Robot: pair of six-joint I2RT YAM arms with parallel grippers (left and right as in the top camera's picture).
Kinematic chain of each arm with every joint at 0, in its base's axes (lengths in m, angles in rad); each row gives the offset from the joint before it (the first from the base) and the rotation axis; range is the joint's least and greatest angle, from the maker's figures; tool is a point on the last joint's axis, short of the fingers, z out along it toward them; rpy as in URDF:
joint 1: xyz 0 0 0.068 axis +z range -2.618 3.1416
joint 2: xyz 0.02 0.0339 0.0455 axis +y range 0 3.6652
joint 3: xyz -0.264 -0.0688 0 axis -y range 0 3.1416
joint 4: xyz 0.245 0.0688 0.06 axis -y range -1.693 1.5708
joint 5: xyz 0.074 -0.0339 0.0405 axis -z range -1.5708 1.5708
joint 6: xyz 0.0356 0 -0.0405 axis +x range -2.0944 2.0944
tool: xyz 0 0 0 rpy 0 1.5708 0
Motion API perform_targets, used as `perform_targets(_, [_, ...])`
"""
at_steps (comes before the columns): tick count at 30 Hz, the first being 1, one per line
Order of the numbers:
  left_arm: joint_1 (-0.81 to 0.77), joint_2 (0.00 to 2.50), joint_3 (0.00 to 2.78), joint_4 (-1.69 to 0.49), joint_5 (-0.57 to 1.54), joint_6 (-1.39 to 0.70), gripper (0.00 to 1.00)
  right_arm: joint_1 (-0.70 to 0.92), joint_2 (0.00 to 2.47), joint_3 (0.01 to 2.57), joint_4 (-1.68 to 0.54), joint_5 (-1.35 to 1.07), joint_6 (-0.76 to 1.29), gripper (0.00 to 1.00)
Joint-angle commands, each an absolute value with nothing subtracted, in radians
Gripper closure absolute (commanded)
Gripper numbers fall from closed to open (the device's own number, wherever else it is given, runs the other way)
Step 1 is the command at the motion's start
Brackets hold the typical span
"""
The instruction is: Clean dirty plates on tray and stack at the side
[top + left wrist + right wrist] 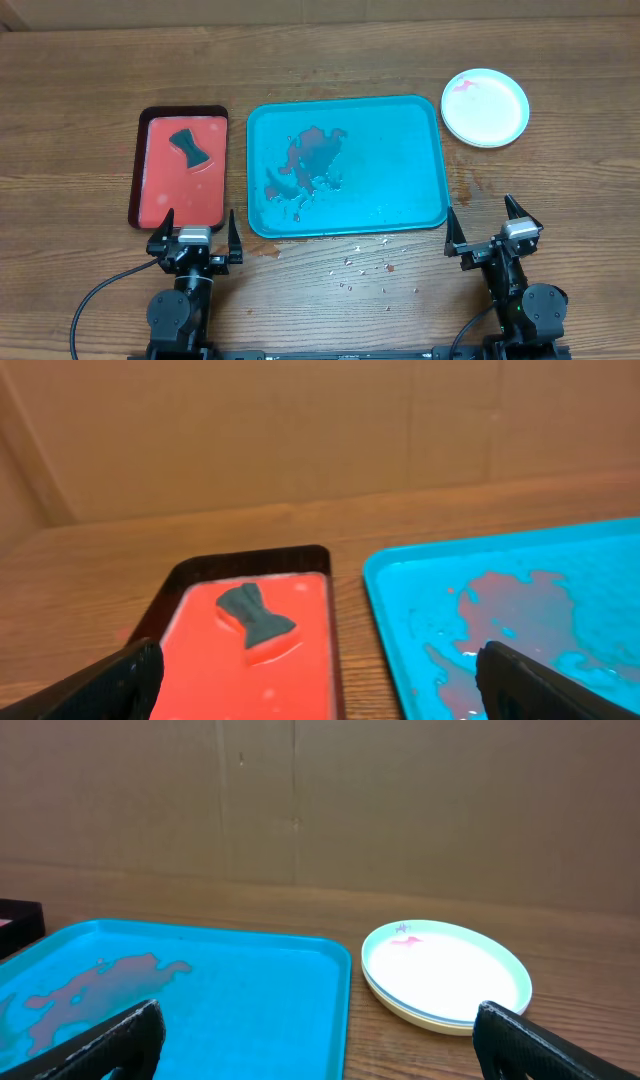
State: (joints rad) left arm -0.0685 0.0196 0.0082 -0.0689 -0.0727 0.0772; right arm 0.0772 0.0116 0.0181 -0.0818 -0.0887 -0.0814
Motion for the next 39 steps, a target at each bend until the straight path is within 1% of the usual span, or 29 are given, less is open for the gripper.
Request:
perform_targets(1, [-0.035,0.003,0.005,-0.070,-0.096,0.036,0.00,0.071,0.003,0.008,-0.077,-0.079,-0.075,0.00])
perform_targets(5, [-0.006,0.003,0.005,-0.073,-0.076,0.022,0.00,0.071,0.003,0.008,-0.077,-0.079,-0.075,0.00])
perform_targets(11, [-0.005,0.003,0.005,-0.075,-0.057,0.017,0.00,0.071,0.003,0.008,-0.077,-0.079,-0.075,0.00])
perform_targets(14, [-0.005,0.003,0.005,-0.076,-0.059,-0.033,0.00,0.071,0.003,0.008,-0.077,-0.079,-0.075,0.00])
perform_targets(39, [-0.005,0.004,0.005,-0.073,-0.059,-0.033,0.00,0.071,0.003,0.008,-0.077,-0.079,-0.075,0.00])
